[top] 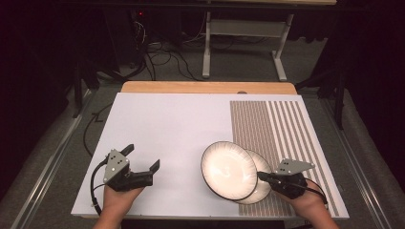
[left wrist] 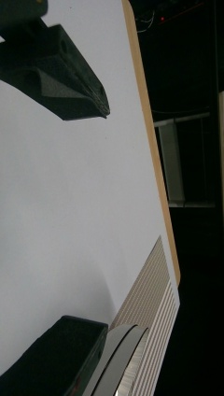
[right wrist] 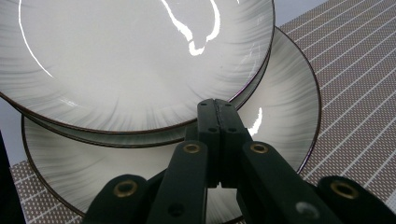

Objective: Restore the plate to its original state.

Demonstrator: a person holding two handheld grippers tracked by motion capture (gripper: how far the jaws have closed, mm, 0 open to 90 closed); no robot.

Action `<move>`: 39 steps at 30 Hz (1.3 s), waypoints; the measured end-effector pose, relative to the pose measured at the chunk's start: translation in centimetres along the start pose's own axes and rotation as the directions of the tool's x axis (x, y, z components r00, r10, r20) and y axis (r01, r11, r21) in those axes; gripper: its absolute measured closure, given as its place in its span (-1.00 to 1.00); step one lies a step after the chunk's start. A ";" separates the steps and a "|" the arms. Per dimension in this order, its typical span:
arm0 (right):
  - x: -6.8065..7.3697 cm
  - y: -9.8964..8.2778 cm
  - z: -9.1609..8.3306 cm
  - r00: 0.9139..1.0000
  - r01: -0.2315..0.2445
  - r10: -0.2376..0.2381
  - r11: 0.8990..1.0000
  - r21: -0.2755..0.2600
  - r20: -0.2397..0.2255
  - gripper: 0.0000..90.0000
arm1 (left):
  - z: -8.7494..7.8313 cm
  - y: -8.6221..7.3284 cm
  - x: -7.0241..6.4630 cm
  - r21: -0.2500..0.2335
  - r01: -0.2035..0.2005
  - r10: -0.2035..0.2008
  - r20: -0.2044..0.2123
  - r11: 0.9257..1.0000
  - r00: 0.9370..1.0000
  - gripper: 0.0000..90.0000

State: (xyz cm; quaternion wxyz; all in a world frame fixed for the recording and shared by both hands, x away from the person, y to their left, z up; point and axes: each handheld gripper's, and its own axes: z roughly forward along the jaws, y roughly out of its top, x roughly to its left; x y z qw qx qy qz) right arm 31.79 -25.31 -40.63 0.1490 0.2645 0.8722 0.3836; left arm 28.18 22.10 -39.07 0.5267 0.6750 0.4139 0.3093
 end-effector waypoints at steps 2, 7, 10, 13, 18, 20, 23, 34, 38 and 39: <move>0.0 0.0 0.0 1.000 0.000 0.000 1.000 0.000 -0.001 1.00 | 0.0 0.0 0.0 0.000 0.001 -0.001 -0.001 1.000 1.000 -0.99; 0.0 0.0 0.0 1.000 -0.001 0.001 1.000 -0.002 0.000 1.00 | 0.0 0.0 0.1 -0.001 0.003 -0.003 -0.005 1.000 1.000 -0.99; 0.0 0.0 0.0 1.000 0.000 0.000 1.000 -0.002 0.000 1.00 | -0.1 0.0 0.1 -0.001 0.005 -0.005 -0.007 1.000 1.000 -0.99; 0.0 0.0 0.0 1.000 0.005 -0.005 1.000 -0.003 -0.002 1.00 | 0.0 0.0 0.1 -0.002 0.006 -0.006 -0.006 1.000 1.000 -0.99; 0.0 0.0 0.0 1.000 0.005 -0.005 1.000 -0.003 -0.003 1.00 | 0.0 -0.1 0.1 0.002 0.007 -0.007 -0.001 1.000 1.000 -0.99; 0.0 0.1 0.0 1.000 0.006 -0.006 1.000 -0.003 -0.003 1.00 | 0.0 -0.1 0.1 0.003 0.008 -0.008 0.002 1.000 1.000 -0.99; 0.0 0.1 0.0 1.000 0.004 -0.004 1.000 -0.002 -0.003 1.00 | 0.0 -0.1 0.1 0.003 0.007 -0.007 0.002 1.000 1.000 -0.99; 0.0 0.1 0.0 1.000 -0.001 0.001 1.000 0.000 -0.004 1.00 | -0.1 -0.1 0.1 0.001 0.007 -0.007 -0.003 1.000 1.000 -0.99; 0.0 0.0 0.0 1.000 -0.003 0.003 1.000 0.000 -0.005 1.00 | -0.1 -0.1 0.2 0.001 0.006 -0.006 -0.005 1.000 1.000 -0.99; 0.0 0.0 0.0 1.000 -0.004 0.004 1.000 0.000 -0.005 1.00 | -0.1 0.0 0.2 -0.001 0.006 -0.006 -0.007 1.000 1.000 -0.99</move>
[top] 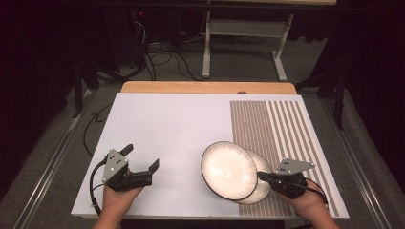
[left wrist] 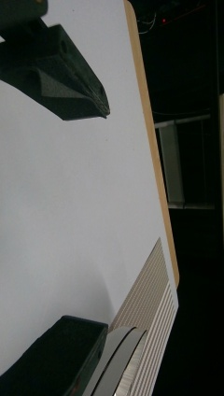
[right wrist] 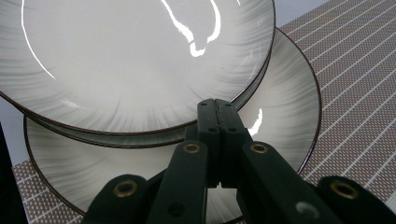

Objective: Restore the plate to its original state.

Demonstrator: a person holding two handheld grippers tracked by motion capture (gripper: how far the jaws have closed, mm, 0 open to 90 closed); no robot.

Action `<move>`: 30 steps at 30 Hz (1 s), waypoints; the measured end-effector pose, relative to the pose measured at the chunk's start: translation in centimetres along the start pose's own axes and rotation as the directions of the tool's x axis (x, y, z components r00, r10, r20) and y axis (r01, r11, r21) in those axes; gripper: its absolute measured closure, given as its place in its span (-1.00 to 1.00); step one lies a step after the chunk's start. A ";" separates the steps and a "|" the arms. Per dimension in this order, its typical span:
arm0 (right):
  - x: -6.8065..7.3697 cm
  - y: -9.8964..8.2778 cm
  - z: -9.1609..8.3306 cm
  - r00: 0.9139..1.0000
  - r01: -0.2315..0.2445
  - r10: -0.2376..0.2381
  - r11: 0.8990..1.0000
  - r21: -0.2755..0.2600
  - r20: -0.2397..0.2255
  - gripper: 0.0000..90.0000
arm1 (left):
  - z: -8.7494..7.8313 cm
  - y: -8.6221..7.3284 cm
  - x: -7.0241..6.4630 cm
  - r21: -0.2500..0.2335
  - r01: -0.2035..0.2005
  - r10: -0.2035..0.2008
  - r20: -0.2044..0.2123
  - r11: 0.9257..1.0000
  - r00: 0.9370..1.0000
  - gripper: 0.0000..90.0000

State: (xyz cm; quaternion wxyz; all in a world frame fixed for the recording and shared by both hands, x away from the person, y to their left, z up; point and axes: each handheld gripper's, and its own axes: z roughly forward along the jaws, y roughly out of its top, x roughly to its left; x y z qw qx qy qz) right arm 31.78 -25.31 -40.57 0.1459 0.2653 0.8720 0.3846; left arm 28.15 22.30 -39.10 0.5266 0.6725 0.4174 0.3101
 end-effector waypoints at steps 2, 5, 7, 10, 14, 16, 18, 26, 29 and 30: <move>0.0 0.0 0.0 1.000 0.000 0.000 1.000 0.002 0.001 1.00 | 0.0 0.0 0.0 0.000 -0.001 0.001 0.000 1.000 1.000 -0.99; 0.0 0.0 0.0 1.000 0.000 0.000 1.000 0.002 0.000 1.00 | 0.0 0.0 0.0 -0.001 0.001 -0.001 -0.001 1.000 1.000 -0.99; 0.0 0.0 0.0 1.000 -0.001 0.001 1.000 0.002 0.001 1.00 | 0.0 0.0 0.1 0.000 0.001 -0.001 -0.002 1.000 1.000 -0.99; 0.0 0.0 0.0 1.000 -0.003 0.003 1.000 0.000 -0.001 1.00 | 0.0 0.0 0.1 -0.001 0.002 -0.002 -0.003 1.000 1.000 -0.99; -0.1 0.0 0.0 1.000 -0.004 0.004 1.000 0.000 -0.003 1.00 | 0.0 -0.1 0.1 0.001 0.004 -0.004 -0.004 1.000 1.000 -0.99; -0.1 0.0 0.0 1.000 -0.007 0.007 1.000 0.000 -0.004 1.00 | 0.0 -0.1 0.2 0.001 0.005 -0.005 -0.005 1.000 1.000 -0.99; -0.1 0.0 0.0 1.000 -0.007 0.007 1.000 0.000 -0.003 1.00 | 0.0 -0.1 0.2 0.000 0.005 -0.005 -0.005 1.000 1.000 -0.99; -0.2 -0.1 -0.2 1.000 -0.008 0.008 1.000 -0.005 0.000 1.00 | 0.0 -0.1 0.2 0.001 0.005 -0.005 -0.005 1.000 1.000 -0.99; -0.2 -0.1 -0.2 1.000 -0.012 0.012 1.000 -0.004 0.003 1.00 | 0.0 -0.1 0.2 0.001 0.005 -0.005 -0.005 1.000 1.000 -0.99; -0.2 -0.1 -0.2 1.000 -0.012 0.012 1.000 -0.004 0.003 1.00 | 0.0 -0.1 0.2 0.001 0.005 -0.005 -0.005 1.000 1.000 -0.99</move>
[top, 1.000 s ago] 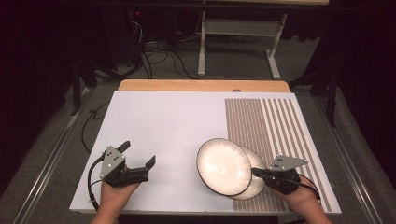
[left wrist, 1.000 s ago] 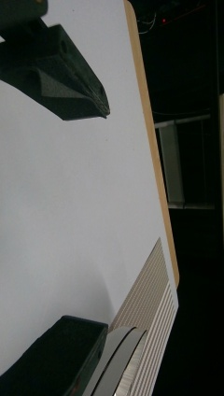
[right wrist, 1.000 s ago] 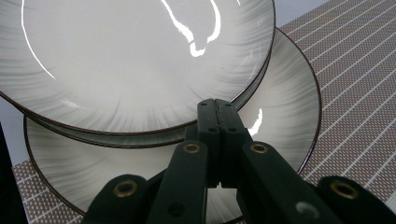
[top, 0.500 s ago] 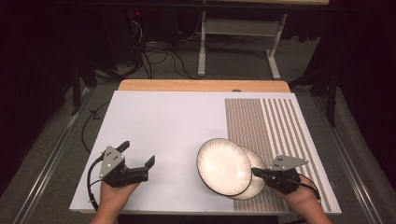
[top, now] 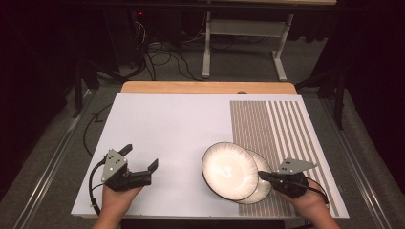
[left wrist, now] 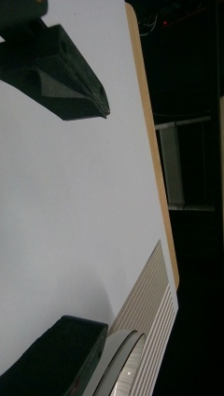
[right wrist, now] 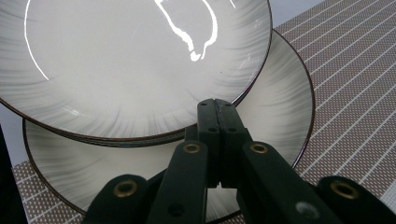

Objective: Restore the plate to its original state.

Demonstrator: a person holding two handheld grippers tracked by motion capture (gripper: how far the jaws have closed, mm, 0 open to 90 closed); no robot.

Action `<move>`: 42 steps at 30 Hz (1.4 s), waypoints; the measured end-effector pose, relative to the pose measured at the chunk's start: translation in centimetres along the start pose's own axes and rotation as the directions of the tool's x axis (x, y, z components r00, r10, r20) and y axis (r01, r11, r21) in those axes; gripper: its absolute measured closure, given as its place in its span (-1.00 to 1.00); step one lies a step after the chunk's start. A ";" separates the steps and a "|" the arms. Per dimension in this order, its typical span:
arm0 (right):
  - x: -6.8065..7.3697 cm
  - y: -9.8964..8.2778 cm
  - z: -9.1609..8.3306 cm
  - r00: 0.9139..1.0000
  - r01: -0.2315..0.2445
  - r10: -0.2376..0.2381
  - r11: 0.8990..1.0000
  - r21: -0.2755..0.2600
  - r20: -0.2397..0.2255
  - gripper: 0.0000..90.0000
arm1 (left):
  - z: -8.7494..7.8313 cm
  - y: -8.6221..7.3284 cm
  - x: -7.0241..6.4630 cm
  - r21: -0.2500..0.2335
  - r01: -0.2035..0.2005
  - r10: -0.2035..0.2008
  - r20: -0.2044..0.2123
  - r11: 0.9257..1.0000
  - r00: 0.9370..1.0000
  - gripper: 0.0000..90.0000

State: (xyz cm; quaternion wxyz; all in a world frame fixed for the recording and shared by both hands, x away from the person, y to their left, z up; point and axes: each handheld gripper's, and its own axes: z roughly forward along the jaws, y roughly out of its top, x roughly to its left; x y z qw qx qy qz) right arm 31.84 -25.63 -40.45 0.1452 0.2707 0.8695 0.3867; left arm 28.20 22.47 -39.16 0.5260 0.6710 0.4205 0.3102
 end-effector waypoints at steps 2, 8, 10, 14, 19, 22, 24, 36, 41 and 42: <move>0.0 0.0 0.0 1.000 0.004 -0.004 1.000 -0.002 -0.001 1.00 | 0.0 0.0 0.0 -0.001 -0.001 0.001 0.000 1.000 1.000 -0.99; 0.0 0.0 0.0 1.000 0.005 -0.005 1.000 -0.001 0.000 1.00 | 0.0 0.0 0.0 0.000 0.001 -0.001 0.000 1.000 1.000 -0.99; 0.0 0.0 0.0 1.000 0.001 -0.001 1.000 0.000 0.000 1.00 | 0.0 0.0 0.0 -0.001 0.000 0.000 0.000 1.000 1.000 -0.99; 0.0 0.0 0.0 1.000 -0.002 0.002 1.000 0.001 0.000 1.00 | -0.1 0.0 0.0 -0.003 0.001 -0.001 0.000 1.000 1.000 -0.99; 0.0 0.0 0.0 1.000 0.001 -0.001 1.000 0.000 0.000 1.00 | -0.1 0.0 0.0 -0.003 0.001 -0.001 0.000 1.000 1.000 -0.99; -0.1 0.0 0.0 1.000 0.004 -0.004 1.000 -0.003 -0.002 1.00 | 0.0 0.0 0.0 -0.001 -0.001 0.001 0.000 1.000 1.000 -0.99; -0.1 0.0 0.0 1.000 0.005 -0.005 1.000 -0.001 -0.001 1.00 | -0.1 0.0 0.0 -0.001 -0.001 0.001 0.000 1.000 1.000 -0.99; -0.1 -0.1 -0.1 1.000 -0.008 0.008 1.000 -0.006 0.003 1.00 | -0.1 0.0 0.1 -0.003 0.004 -0.004 0.000 1.000 1.000 -0.99; -0.2 -0.1 -0.2 1.000 -0.011 0.011 1.000 -0.009 0.003 1.00 | -0.1 0.0 0.1 -0.004 0.006 -0.006 0.000 1.000 1.000 -0.99; -0.2 -0.1 -0.2 1.000 -0.010 0.010 1.000 -0.012 0.005 1.00 | -0.1 0.0 0.1 -0.004 0.008 -0.008 -0.001 1.000 1.000 -0.99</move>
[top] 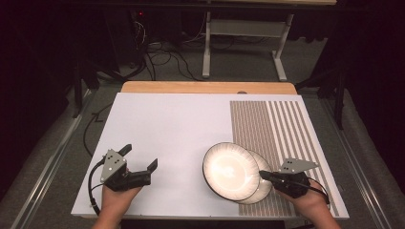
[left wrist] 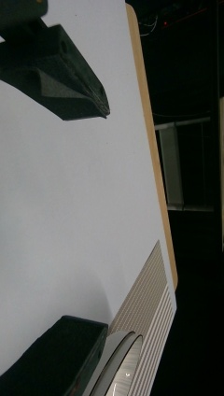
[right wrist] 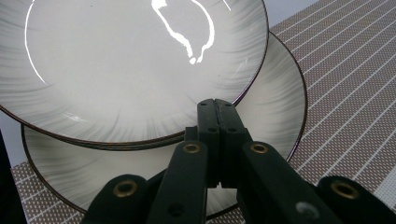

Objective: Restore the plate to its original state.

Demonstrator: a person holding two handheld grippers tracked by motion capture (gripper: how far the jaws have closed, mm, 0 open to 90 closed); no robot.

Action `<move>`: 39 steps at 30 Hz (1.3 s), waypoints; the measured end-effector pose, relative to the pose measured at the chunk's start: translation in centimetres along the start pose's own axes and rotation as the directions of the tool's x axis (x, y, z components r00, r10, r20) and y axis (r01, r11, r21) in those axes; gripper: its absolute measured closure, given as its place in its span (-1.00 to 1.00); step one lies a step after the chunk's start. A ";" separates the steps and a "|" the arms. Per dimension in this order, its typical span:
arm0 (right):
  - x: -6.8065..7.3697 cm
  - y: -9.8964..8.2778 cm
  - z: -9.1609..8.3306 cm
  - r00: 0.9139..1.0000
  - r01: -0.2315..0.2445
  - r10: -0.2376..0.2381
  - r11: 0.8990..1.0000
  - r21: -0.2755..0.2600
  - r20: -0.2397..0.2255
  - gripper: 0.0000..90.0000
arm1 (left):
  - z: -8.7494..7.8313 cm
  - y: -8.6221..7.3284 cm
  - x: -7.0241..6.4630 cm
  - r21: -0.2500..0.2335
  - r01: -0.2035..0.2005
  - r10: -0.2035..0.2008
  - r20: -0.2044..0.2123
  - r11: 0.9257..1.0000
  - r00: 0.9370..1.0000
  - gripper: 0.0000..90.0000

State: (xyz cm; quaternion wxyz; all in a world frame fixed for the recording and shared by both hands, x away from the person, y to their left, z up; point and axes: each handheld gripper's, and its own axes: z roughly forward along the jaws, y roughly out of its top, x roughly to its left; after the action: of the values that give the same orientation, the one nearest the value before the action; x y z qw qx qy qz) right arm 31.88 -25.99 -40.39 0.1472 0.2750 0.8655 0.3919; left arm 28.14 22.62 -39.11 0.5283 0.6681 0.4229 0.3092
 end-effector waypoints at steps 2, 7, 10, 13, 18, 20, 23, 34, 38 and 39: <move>0.0 0.0 0.0 1.000 -0.002 0.002 1.000 0.001 0.000 1.00 | 0.0 0.0 0.0 -0.001 -0.004 0.004 -0.007 1.000 1.000 -0.99; -0.1 -0.1 -0.1 1.000 -0.003 0.003 1.000 -0.003 0.005 1.00 | 0.0 0.0 0.0 0.000 0.003 -0.003 0.000 1.000 1.000 -0.99; -0.1 -0.1 -0.2 1.000 -0.006 0.006 1.000 -0.003 0.007 1.00 | 0.0 0.0 0.0 0.000 0.004 -0.004 0.000 1.000 1.000 -0.99; -0.2 -0.1 -0.3 1.000 -0.008 0.008 1.000 -0.003 0.012 1.00 | 0.0 0.0 0.1 -0.001 0.003 -0.003 0.000 1.000 1.000 -0.99; -0.3 -0.2 -0.5 1.000 -0.011 0.011 1.000 -0.007 0.018 1.00 | 0.0 0.0 0.1 -0.001 0.004 -0.004 0.000 1.000 1.000 -0.99; -0.4 -0.2 -0.5 1.000 -0.013 0.013 1.000 -0.006 0.020 1.00 | 0.0 0.0 0.1 -0.002 0.001 -0.001 0.000 1.000 1.000 -0.99; -0.4 -0.3 -0.6 1.000 -0.013 0.013 1.000 -0.008 0.020 1.00 | -0.1 0.0 0.1 -0.003 0.000 0.000 0.000 1.000 1.000 -0.99; -0.5 -0.4 -0.7 1.000 -0.013 0.014 1.000 -0.013 0.024 1.00 | -0.1 0.0 0.0 -0.002 -0.001 0.001 0.003 1.000 1.000 -0.99; -0.6 -0.4 -0.8 1.000 -0.015 0.015 1.000 -0.014 0.027 1.00 | -0.1 0.0 0.1 -0.002 -0.001 0.001 0.003 1.000 1.000 -0.99; -0.6 -0.4 -0.8 1.000 -0.015 0.015 1.000 -0.014 0.027 1.00 | -0.1 0.0 0.1 -0.002 -0.001 0.001 0.003 1.000 1.000 -0.99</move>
State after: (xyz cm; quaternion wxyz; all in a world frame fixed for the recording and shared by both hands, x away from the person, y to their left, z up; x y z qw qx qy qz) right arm 31.88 -27.06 -40.21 0.1581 0.2859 0.8585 0.3953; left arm 28.14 22.72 -39.07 0.5295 0.6682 0.4216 0.3088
